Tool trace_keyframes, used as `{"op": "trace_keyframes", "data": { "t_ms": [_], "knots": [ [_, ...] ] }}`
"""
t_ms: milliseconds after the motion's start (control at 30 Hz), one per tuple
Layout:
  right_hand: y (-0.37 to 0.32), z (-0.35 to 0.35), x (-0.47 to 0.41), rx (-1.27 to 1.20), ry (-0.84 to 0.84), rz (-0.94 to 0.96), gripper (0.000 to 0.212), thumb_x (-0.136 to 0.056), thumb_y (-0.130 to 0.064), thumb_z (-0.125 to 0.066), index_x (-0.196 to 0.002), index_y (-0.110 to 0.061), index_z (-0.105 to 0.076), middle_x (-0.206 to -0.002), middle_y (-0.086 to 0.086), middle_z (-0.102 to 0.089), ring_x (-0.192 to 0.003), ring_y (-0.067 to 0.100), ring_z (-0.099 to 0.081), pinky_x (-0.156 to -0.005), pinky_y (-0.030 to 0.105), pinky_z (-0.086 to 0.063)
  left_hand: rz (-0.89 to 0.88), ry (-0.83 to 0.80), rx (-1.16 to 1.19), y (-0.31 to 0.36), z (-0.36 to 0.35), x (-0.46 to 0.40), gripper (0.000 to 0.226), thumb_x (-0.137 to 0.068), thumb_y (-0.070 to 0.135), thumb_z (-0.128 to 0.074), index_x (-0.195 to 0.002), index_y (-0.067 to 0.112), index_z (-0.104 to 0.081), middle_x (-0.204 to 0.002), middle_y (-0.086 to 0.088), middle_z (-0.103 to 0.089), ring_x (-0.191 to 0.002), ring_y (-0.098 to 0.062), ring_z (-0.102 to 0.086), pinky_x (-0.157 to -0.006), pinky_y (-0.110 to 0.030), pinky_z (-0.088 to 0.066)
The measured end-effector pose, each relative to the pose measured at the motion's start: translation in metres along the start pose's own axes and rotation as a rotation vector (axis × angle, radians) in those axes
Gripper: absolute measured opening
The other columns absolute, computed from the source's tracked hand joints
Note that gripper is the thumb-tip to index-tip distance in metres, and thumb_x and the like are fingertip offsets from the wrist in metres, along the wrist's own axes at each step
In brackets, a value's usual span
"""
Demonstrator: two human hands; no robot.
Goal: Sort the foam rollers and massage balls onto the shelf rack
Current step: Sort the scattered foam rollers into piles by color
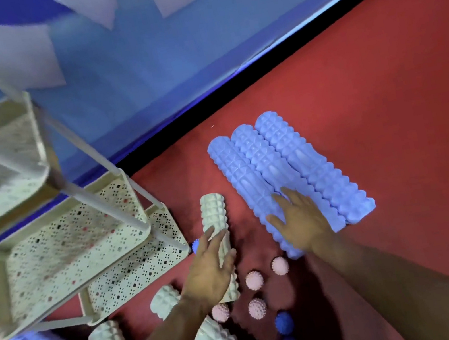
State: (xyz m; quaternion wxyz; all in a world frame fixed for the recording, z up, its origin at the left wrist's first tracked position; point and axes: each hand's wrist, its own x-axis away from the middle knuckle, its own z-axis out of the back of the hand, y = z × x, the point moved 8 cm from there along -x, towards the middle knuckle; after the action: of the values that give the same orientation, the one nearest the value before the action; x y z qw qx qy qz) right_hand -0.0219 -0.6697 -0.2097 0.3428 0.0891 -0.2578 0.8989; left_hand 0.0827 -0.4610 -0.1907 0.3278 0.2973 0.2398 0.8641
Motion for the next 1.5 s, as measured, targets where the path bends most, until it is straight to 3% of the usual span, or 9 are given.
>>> {"op": "trace_keyframes", "data": {
  "t_ms": [200,433,600,833,1133,1267,1333,1433,1500],
  "knots": [
    [-0.099,0.079,0.074,-0.066,0.007,0.158,0.058,-0.101,-0.054,-0.042,-0.153,-0.03,-0.033,-0.155,-0.006,-0.04,-0.135,0.023,-0.046,-0.106,0.041,-0.042,-0.018,0.167,-0.075,0.032,0.105,0.081,0.055,-0.103,0.048,-0.05,-0.153,0.029,-0.041,-0.164,0.011,-0.026,-0.146,-0.011,-0.038,-0.119,-0.027,-0.03],
    [-0.218,0.15,0.165,-0.061,0.062,0.394,0.059,-0.102,-0.052,-0.044,-0.155,-0.03,-0.031,-0.156,-0.005,-0.038,-0.134,0.025,-0.047,-0.11,0.039,-0.039,-0.042,0.359,-0.12,0.065,0.196,0.188,0.057,-0.103,0.049,-0.048,-0.156,0.027,-0.038,-0.163,0.006,-0.029,-0.148,-0.014,-0.033,-0.115,-0.021,-0.021],
    [-0.289,0.163,0.23,-0.008,0.08,0.526,0.058,-0.1,-0.054,-0.043,-0.153,-0.031,-0.034,-0.154,-0.006,-0.04,-0.13,0.027,-0.049,-0.108,0.041,-0.04,-0.041,0.476,-0.14,0.063,0.239,0.266,0.059,-0.102,0.056,-0.046,-0.154,0.031,-0.039,-0.16,0.007,-0.035,-0.147,-0.014,-0.035,-0.12,-0.033,-0.03],
    [-0.369,0.119,0.299,0.02,0.0,0.671,0.059,-0.1,-0.055,-0.043,-0.153,-0.032,-0.032,-0.156,-0.004,-0.038,-0.139,0.026,-0.042,-0.112,0.043,-0.037,0.169,0.555,-0.028,-0.009,0.26,0.35,0.058,-0.102,0.051,-0.051,-0.151,0.021,-0.043,-0.154,-0.002,-0.043,-0.139,-0.02,-0.046,-0.115,-0.034,-0.035],
    [-0.396,0.022,0.3,0.23,-0.124,0.813,0.063,-0.1,-0.055,-0.042,-0.157,-0.033,-0.025,-0.159,-0.007,-0.033,-0.145,0.021,-0.031,-0.122,0.04,-0.018,0.545,0.541,0.45,-0.147,0.207,0.372,0.063,-0.102,0.039,-0.055,-0.155,0.012,-0.036,-0.154,-0.01,-0.046,-0.123,-0.022,-0.054,-0.095,-0.03,-0.04],
    [-0.407,0.006,0.28,0.247,-0.152,0.802,0.063,-0.1,-0.055,-0.042,-0.156,-0.032,-0.025,-0.159,-0.005,-0.033,-0.143,0.024,-0.034,-0.12,0.04,-0.023,0.678,0.535,0.63,-0.188,0.175,0.356,0.068,-0.101,0.039,-0.058,-0.156,0.007,-0.033,-0.155,-0.012,-0.044,-0.136,-0.027,-0.05,-0.101,-0.03,-0.038],
    [-0.413,-0.003,0.271,0.224,-0.174,0.785,0.063,-0.099,-0.055,-0.044,-0.156,-0.032,-0.026,-0.159,-0.004,-0.033,-0.141,0.025,-0.036,-0.116,0.041,-0.029,0.751,0.536,0.719,-0.206,0.158,0.346,0.066,-0.1,0.04,-0.06,-0.151,0.005,-0.038,-0.144,-0.011,-0.053,-0.126,-0.029,-0.056,-0.101,-0.034,-0.043],
    [-0.424,-0.015,0.267,0.166,-0.196,0.782,0.062,-0.098,-0.053,-0.048,-0.154,-0.033,-0.029,-0.155,-0.002,-0.035,-0.134,0.027,-0.045,-0.109,0.039,-0.036,0.826,0.5,0.838,-0.229,0.131,0.327,0.058,-0.099,0.038,-0.063,-0.132,-0.008,-0.05,-0.1,-0.015,-0.065,-0.076,-0.021,-0.057,-0.07,-0.033,-0.046],
    [-0.432,-0.019,0.264,0.147,-0.2,0.803,0.062,-0.097,-0.053,-0.051,-0.153,-0.034,-0.03,-0.149,-0.001,-0.04,-0.128,0.028,-0.05,-0.104,0.039,-0.04,0.872,0.483,0.878,-0.25,0.115,0.314,0.062,-0.096,0.042,-0.065,-0.128,-0.009,-0.052,-0.094,-0.021,-0.063,-0.067,-0.02,-0.052,-0.06,-0.033,-0.041]
  ]
}}
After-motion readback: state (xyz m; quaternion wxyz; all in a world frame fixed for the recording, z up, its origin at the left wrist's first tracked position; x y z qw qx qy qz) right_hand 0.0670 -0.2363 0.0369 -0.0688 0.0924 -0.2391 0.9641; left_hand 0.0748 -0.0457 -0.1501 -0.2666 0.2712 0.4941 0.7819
